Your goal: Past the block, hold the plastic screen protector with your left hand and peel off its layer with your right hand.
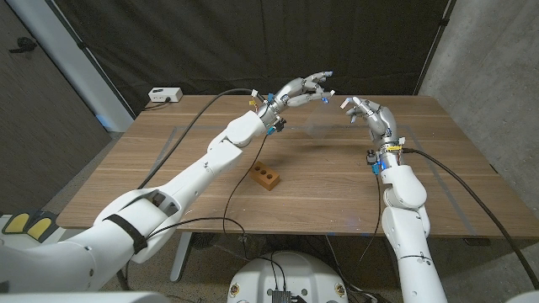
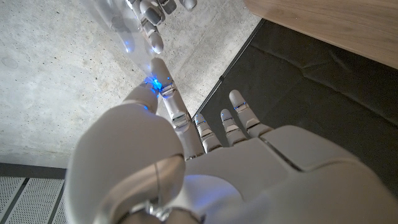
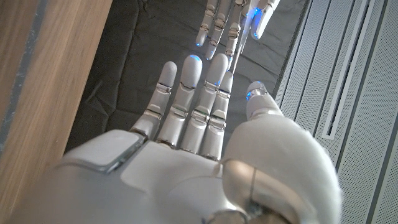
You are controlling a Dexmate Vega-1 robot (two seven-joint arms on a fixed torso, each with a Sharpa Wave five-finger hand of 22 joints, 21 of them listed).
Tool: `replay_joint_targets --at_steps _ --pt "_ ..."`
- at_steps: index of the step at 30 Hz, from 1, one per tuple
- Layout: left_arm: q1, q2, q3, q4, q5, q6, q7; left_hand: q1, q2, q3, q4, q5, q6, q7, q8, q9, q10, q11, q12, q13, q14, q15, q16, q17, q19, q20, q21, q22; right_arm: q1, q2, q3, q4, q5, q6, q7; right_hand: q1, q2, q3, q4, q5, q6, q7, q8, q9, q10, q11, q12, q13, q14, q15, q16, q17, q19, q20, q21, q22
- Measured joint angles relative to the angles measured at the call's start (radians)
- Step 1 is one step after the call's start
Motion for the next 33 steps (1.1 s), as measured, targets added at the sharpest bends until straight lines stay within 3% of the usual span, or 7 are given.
replay_joint_targets --at_steps 16,27,33 --pt "-0.012 -0.009 0.001 0.029 0.0 -0.008 -0.004 0.0 0.0 0.001 -0.001 0.0 0.0 0.0 0.0 0.003 -0.002 0.003 0.0 0.004 -0.005 0.005 0.0 0.005 0.0 0.0 0.008 -0.005 0.002 -0.003 -0.009 -0.015 -0.038 -0.016 -0.029 0.072 -0.001 -0.002 -0.004 0.007 0.024 -0.024 0.004 0.018 -0.005 -0.02 0.057 0.061 0.0 0.0 0.008 -0.008 -0.006 -0.005 0.03 -0.003" --pt "-0.018 -0.015 0.004 0.046 -0.005 -0.008 -0.013 0.0 0.0 0.003 -0.003 -0.001 0.0 0.0 0.006 0.008 -0.004 0.004 0.0 0.005 -0.005 0.005 0.0 0.005 0.0 0.0 0.015 -0.008 -0.002 0.004 -0.018 -0.022 -0.073 -0.018 -0.068 0.158 -0.001 -0.002 -0.004 0.011 0.072 -0.047 0.025 0.032 0.022 -0.048 0.104 0.094 0.026 -0.004 0.029 -0.011 0.009 -0.02 0.075 -0.003" --pt "-0.02 -0.016 0.006 0.05 -0.005 -0.008 -0.019 0.0 0.0 0.003 -0.003 0.004 0.0 0.0 0.008 0.008 -0.004 0.004 0.0 0.004 -0.005 0.005 0.0 0.009 0.0 0.0 0.015 -0.009 -0.003 0.007 -0.022 -0.023 -0.086 -0.016 -0.087 0.163 -0.003 -0.009 0.003 0.011 0.09 -0.044 0.032 0.037 0.025 -0.051 0.113 0.103 0.03 -0.008 0.037 -0.01 0.011 -0.022 0.091 0.0"
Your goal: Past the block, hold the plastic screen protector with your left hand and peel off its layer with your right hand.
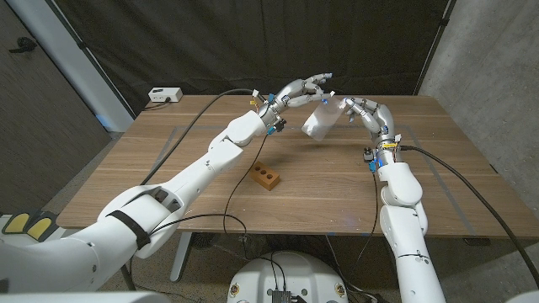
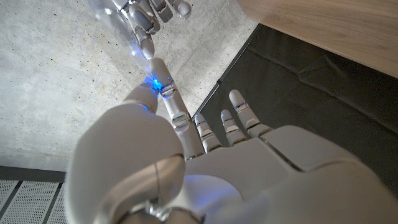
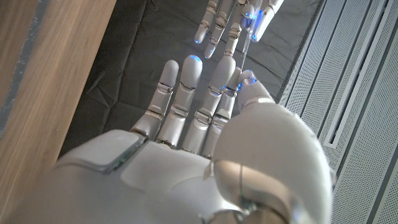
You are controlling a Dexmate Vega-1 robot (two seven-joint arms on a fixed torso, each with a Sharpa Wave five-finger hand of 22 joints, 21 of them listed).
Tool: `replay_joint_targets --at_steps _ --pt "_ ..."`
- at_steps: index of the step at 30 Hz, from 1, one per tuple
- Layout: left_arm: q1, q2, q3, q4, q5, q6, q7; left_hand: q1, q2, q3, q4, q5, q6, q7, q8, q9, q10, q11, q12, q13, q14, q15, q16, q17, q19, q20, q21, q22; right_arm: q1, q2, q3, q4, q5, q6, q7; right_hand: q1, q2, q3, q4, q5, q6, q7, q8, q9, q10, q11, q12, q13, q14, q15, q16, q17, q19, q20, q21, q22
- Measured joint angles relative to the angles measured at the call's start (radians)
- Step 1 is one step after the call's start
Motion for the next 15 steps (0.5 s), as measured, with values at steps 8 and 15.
replay_joint_targets --at_steps 8,15 --pt "-0.003 0.0 0.003 0.002 0.001 0.007 -0.005 0.0 0.0 0.0 0.0 0.0 -0.002 -0.002 0.0 0.004 0.0 0.0 0.0 0.0 0.0 0.0 0.0 0.0 0.0 0.0 0.008 0.0 0.001 0.007 -0.002 0.008 -0.001 0.02 -0.017 0.014 0.014 -0.011 0.011 0.0 0.039 0.003 0.015 0.005 0.028 0.002 0.021 0.005 0.019 -0.005 0.011 -0.006 -0.005 -0.005 0.029 0.0" --pt "-0.003 0.001 0.004 -0.004 0.003 0.015 -0.005 0.0 0.0 0.004 -0.004 0.0 -0.003 -0.003 0.0 0.005 -0.004 0.004 0.0 0.0 0.0 0.0 0.0 0.0 -0.006 -0.005 0.008 -0.005 0.007 0.02 -0.003 0.03 -0.001 0.054 -0.04 0.067 0.035 -0.011 0.005 0.0 0.105 0.005 0.028 -0.002 0.07 -0.012 0.057 0.01 0.052 -0.012 0.043 0.002 -0.005 -0.005 0.083 0.008"
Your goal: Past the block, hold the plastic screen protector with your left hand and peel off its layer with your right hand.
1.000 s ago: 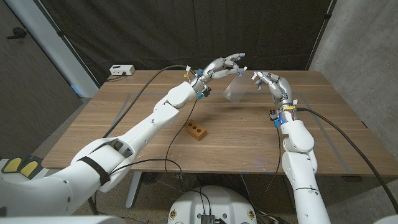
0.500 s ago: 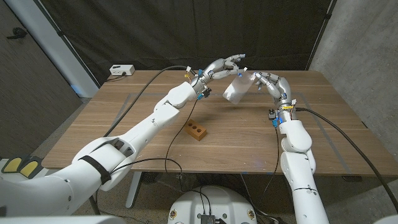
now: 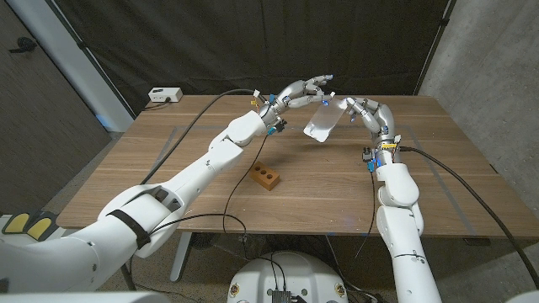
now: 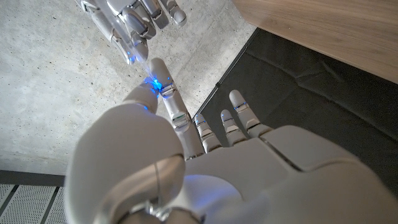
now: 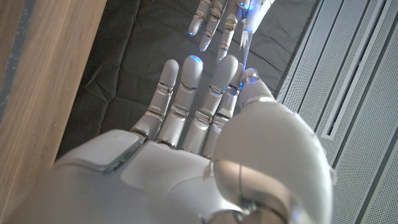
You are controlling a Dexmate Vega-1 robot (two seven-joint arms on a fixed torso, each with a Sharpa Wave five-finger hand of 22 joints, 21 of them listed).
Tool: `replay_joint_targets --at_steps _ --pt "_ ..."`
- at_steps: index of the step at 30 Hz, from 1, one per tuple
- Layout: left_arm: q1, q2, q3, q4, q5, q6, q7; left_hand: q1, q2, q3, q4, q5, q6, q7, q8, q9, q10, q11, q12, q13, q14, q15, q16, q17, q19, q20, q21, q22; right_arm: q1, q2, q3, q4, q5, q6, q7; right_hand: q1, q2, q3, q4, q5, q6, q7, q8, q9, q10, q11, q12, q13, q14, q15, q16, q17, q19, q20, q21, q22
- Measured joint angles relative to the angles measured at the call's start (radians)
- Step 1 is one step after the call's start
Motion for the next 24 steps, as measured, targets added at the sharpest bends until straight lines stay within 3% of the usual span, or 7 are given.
replay_joint_targets --at_steps 9,17,24 --pt "0.003 -0.004 -0.002 -0.003 -0.012 0.006 -0.003 0.0 0.0 0.0 0.0 0.003 0.0 0.0 0.008 0.0 0.0 0.0 0.007 0.005 0.0 0.0 0.0 0.0 0.0 0.0 0.009 -0.005 0.005 0.002 0.0 0.022 -0.054 0.055 -0.043 0.046 -0.019 -0.004 -0.001 -0.004 0.049 0.007 -0.011 -0.039 0.006 -0.014 0.129 0.167 0.014 -0.007 0.069 0.165 -0.047 -0.003 0.099 0.014" --pt "0.001 -0.018 -0.006 0.015 -0.046 0.007 -0.031 0.005 -0.004 0.004 -0.004 0.007 0.001 0.001 0.008 0.0 0.004 -0.004 0.013 0.005 0.0 0.0 0.0 0.005 0.0 0.0 0.018 -0.005 0.011 0.004 0.0 0.056 -0.156 0.149 -0.133 0.055 -0.026 -0.004 -0.001 -0.012 0.076 0.008 -0.031 -0.062 0.012 -0.02 0.174 0.214 0.014 -0.007 0.08 0.259 -0.079 -0.003 0.15 0.019" --pt "-0.011 -0.047 -0.014 0.06 -0.11 0.007 -0.092 0.013 -0.004 0.011 -0.011 0.011 0.014 0.016 0.015 0.004 0.013 -0.006 0.016 0.005 0.0 0.0 0.0 0.005 0.0 0.0 0.028 -0.009 0.005 0.018 -0.002 0.069 -0.333 0.226 -0.297 0.061 -0.031 -0.004 -0.001 -0.012 0.081 0.007 -0.042 -0.07 0.012 -0.02 0.185 0.225 0.014 -0.007 0.088 0.307 -0.095 -0.001 0.187 0.019"
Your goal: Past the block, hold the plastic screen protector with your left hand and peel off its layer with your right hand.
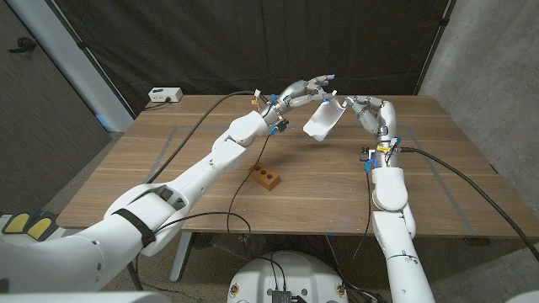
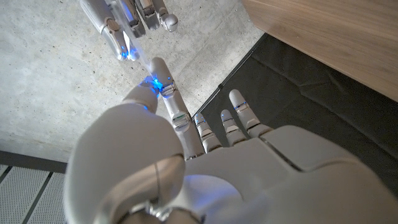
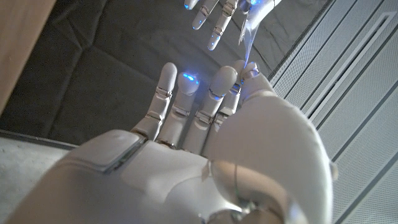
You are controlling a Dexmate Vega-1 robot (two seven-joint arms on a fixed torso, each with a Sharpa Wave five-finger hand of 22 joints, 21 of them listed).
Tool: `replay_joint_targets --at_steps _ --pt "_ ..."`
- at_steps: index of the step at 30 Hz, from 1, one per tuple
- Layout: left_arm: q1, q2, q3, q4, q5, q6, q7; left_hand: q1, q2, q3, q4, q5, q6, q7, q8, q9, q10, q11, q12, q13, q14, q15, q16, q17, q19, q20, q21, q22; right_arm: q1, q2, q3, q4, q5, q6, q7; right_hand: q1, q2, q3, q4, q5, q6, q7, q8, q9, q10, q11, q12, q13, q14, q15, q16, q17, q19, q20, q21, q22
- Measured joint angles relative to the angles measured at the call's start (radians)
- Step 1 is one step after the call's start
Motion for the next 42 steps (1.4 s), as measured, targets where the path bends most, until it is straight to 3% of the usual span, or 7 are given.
replay_joint_targets --at_steps 9,14,22,32,37,42 --pt "-0.018 -0.045 -0.022 0.077 -0.087 -0.008 -0.094 0.014 -0.001 0.01 -0.01 0.004 0.0 0.021 0.009 0.009 0.0 0.0 0.004 0.0 0.008 0.0 0.0 0.0 0.0 0.0 0.008 -0.005 -0.023 -0.02 -0.041 -0.028 -0.274 -0.013 -0.258 -0.001 -0.009 0.001 0.001 0.0 0.02 -0.002 -0.022 -0.006 0.0 0.0 0.011 -0.003 0.0 0.0 -0.007 0.012 -0.014 0.003 0.052 -0.003" --pt "-0.032 -0.075 -0.036 0.132 -0.142 -0.017 -0.164 0.02 0.004 0.014 -0.014 0.011 0.0 0.032 0.014 0.014 0.0 0.0 0.004 0.0 0.007 0.0 0.0 0.0 0.0 0.0 0.011 -0.005 -0.031 -0.075 -0.107 -0.047 -0.407 -0.095 -0.398 -0.003 -0.011 0.005 0.005 0.0 0.025 -0.004 -0.024 -0.006 0.007 -0.004 0.015 -0.004 0.0 0.0 -0.011 0.017 -0.019 -0.002 0.067 -0.008" --pt "-0.044 -0.104 -0.054 0.18 -0.184 -0.02 -0.232 0.027 -0.004 0.02 -0.02 0.019 0.012 0.055 0.025 0.026 0.011 0.0 0.008 0.0 0.007 0.0 0.0 -0.003 0.0 0.0 0.019 -0.009 -0.017 -0.173 -0.217 -0.052 -0.517 -0.247 -0.561 -0.014 -0.022 0.005 0.005 0.0 0.029 -0.008 -0.03 -0.001 0.002 -0.009 0.015 -0.009 0.01 -0.002 -0.02 0.015 -0.019 -0.002 0.085 -0.019" --pt "-0.043 -0.114 -0.068 0.19 -0.199 -0.017 -0.256 0.027 -0.004 0.026 -0.026 0.027 0.01 0.057 0.03 0.035 0.015 -0.004 0.008 0.0 0.007 0.0 0.0 -0.003 0.0 0.0 0.027 -0.009 0.018 -0.275 -0.341 -0.035 -0.573 -0.406 -0.757 -0.02 -0.036 0.012 0.003 0.0 0.039 -0.015 -0.039 0.009 0.002 -0.01 0.015 -0.025 0.017 -0.005 -0.024 0.017 -0.023 0.002 0.115 -0.046" --pt "-0.038 -0.117 -0.072 0.19 -0.2 -0.012 -0.256 0.029 -0.003 0.028 -0.028 0.027 0.009 0.07 0.037 0.041 0.021 0.0 0.015 0.0 0.007 0.0 0.0 -0.003 0.0 0.0 0.027 -0.014 0.022 -0.275 -0.358 -0.015 -0.641 -0.451 -0.86 -0.028 -0.044 0.024 0.004 0.0 0.047 -0.018 -0.041 0.018 0.016 -0.019 0.028 -0.006 0.028 -0.008 -0.028 0.02 -0.018 -0.002 0.121 -0.069" --pt "-0.032 -0.124 -0.077 0.188 -0.208 -0.003 -0.254 0.033 -0.006 0.03 -0.03 0.034 0.004 0.075 0.039 0.047 0.029 0.0 0.019 0.0 0.007 0.0 0.0 -0.003 0.0 0.0 0.035 -0.014 0.006 -0.21 -0.298 0.006 -0.757 -0.422 -0.928 -0.039 -0.054 0.037 0.008 0.018 0.07 -0.012 -0.026 0.024 0.02 -0.02 0.058 0.04 0.038 -0.013 -0.027 0.021 0.001 0.0 0.109 -0.098"
